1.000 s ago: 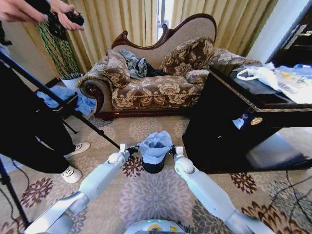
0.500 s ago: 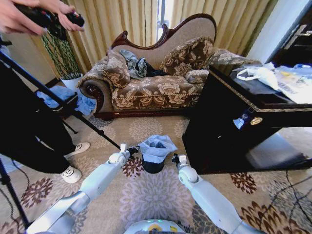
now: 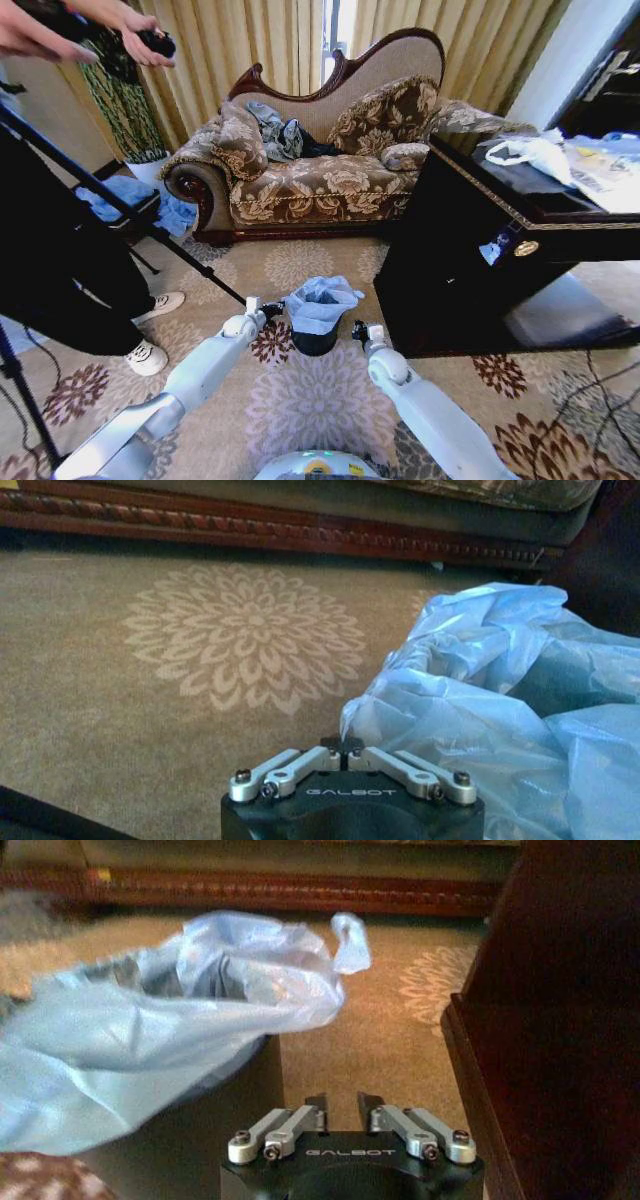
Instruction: Place a garbage bag over the trash bin.
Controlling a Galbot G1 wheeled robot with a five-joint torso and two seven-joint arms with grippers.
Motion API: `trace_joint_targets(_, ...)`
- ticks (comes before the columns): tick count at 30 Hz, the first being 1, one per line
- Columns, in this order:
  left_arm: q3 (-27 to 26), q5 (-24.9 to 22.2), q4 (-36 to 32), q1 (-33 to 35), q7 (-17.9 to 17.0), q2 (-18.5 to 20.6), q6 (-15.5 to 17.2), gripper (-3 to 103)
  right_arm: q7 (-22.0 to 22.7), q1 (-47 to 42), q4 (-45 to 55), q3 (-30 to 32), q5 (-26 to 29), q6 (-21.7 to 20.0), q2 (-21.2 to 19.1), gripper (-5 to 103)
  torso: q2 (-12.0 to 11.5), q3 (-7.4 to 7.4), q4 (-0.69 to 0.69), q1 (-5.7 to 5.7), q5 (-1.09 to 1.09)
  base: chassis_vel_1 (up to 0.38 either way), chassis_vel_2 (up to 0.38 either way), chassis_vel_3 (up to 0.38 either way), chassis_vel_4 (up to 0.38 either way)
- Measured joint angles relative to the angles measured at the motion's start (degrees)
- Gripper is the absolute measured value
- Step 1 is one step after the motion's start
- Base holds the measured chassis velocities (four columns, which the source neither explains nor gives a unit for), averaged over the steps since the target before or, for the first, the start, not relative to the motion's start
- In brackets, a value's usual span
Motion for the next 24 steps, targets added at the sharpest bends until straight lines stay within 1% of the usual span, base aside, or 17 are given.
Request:
trace_joint_targets(1, 0.0, 0.0, -0.1, 0.2, 0.0, 0.0, -0.1, 0, 1.3, -2.7, 3.8, 1.7, 3.0, -0.3, -0.4, 25, 0.0, 0.0, 0.01, 0.0, 0.01, 0.0, 0.0, 0.0, 0.0)
trace_joint_targets(2, 0.0, 0.0, -0.1, 0.2, 0.0, 0.0, -0.2, 0, 1.9, -3.7, 5.2, 2.4, 4.3, -0.5, -0.5, 29, 0.0, 0.0, 0.01, 0.0, 0.01, 0.0, 0.0, 0.0, 0.0)
trace_joint_targets(5, 0.1, 0.0, -0.2, 0.2, 0.0, -0.1, -0.2, 0, 6.5, -8.8, 11.9, 5.2, 16.5, -1.8, -0.3, 46, 0.0, 0.0, 0.0, 0.0, 0.01, 0.0, 0.0, 0.0, 0.0)
trace_joint_targets(6, 0.1, 0.0, -0.2, 0.2, 0.0, -0.1, -0.2, 0, 6.5, -8.8, 11.9, 5.2, 16.5, -1.8, -0.3, 46, 0.0, 0.0, 0.0, 0.0, 0.01, 0.0, 0.0, 0.0, 0.0)
trace_joint_targets(7, 0.2, 0.0, -0.2, 0.2, 0.0, -0.2, -0.2, 0, 7.6, -9.4, 12.5, 5.6, 19.0, -1.9, 0.0, 46, 0.0, 0.0, 0.0, 0.0, 0.01, 0.0, 0.0, 0.0, 0.0)
trace_joint_targets(8, 0.3, 0.0, -0.1, 0.1, 0.1, -0.4, -0.2, 0, 10.7, -10.2, 13.4, 7.2, 26.5, -2.1, 1.2, 57, 0.0, 0.0, -0.01, 0.0, 0.01, 0.0, 0.0, 0.0, 0.0)
trace_joint_targets(9, 0.4, 0.0, -0.1, 0.0, 0.1, -0.4, -0.2, 0, 12.1, -10.2, 13.6, 8.0, 30.0, -2.1, 1.8, 57, 0.0, 0.0, -0.01, 0.0, 0.01, 0.0, 0.0, 0.0, 0.0)
trace_joint_targets(10, 0.4, 0.0, -0.1, 0.0, 0.1, -0.4, -0.2, 0, 12.1, -10.2, 13.6, 8.0, 30.0, -2.1, 1.8, 57, 0.0, 0.0, -0.01, 0.0, 0.01, 0.0, 0.0, 0.0, 0.0)
trace_joint_targets(11, 0.5, 0.0, -0.1, -0.1, 0.1, -0.5, -0.2, 0, 13.5, -10.1, 13.6, 8.7, 33.7, -2.1, 2.3, 63, 0.0, 0.0, 0.0, 0.0, 0.01, 0.0, 0.0, 0.0, 0.0)
trace_joint_targets(12, 0.6, 0.1, 0.0, -0.1, 0.1, -0.5, -0.2, 0, 15.9, -9.2, 13.5, 9.9, 40.5, -2.3, 3.1, 68, 0.0, 0.01, 0.0, 0.0, 0.01, 0.0, 0.0, 0.0, 0.0)
trace_joint_targets(13, 0.6, 0.1, 0.0, -0.1, 0.1, -0.5, -0.2, 0, 15.9, -9.2, 13.5, 9.9, 40.5, -2.3, 3.1, 68, 0.0, 0.01, 0.0, 0.0, 0.01, 0.0, 0.0, 0.0, 0.0)
trace_joint_targets(15, 0.7, 0.1, 0.0, -0.1, 0.1, -0.5, -0.2, 0, 18.1, -7.8, 13.0, 10.7, 45.3, -2.3, 3.6, 79, 0.0, 0.01, 0.01, 0.0, 0.0, 0.0, 0.0, 0.0, 0.0)
trace_joint_targets(16, 0.7, 0.1, -0.1, -0.1, 0.1, -0.6, -0.2, 0, 20.8, -6.0, 12.2, 11.0, 49.6, -2.3, 4.0, 84, 0.0, 0.01, 0.01, 0.0, 0.01, 0.0, 0.0, 0.0, 0.0)
trace_joint_targets(17, 0.7, 0.2, -0.1, -0.1, 0.1, -0.6, -0.2, 0, 22.2, -5.0, 11.8, 11.0, 51.7, -2.2, 4.2, 89, 0.0, 0.01, 0.01, 0.0, 0.01, 0.0, 0.0, 0.0, 0.0)
trace_joint_targets(19, 0.7, 0.2, -0.1, -0.1, 0.1, -0.7, -0.2, 0, 23.0, -4.2, 11.4, 11.0, 53.1, -2.1, 4.4, 89, 0.0, 0.01, 0.01, 0.0, 0.0, 0.0, 0.0, 0.0, 0.0)
trace_joint_targets(21, 0.6, 0.2, -0.1, 0.0, 0.1, -0.8, -0.2, 0, 25.4, -1.9, 10.2, 10.1, 56.5, -1.7, 4.9, 98, 0.0, 0.01, 0.0, 0.0, 0.0, 0.0, 0.0, 0.0, 0.0)
trace_joint_targets(24, 0.5, 0.3, -0.1, 0.1, 0.1, -0.8, -0.2, 0, 26.7, -0.4, 9.2, 9.3, 57.5, -1.4, 5.5, 99, 0.0, 0.01, 0.01, 0.0, 0.0, 0.0, 0.0, 0.0, 0.0)
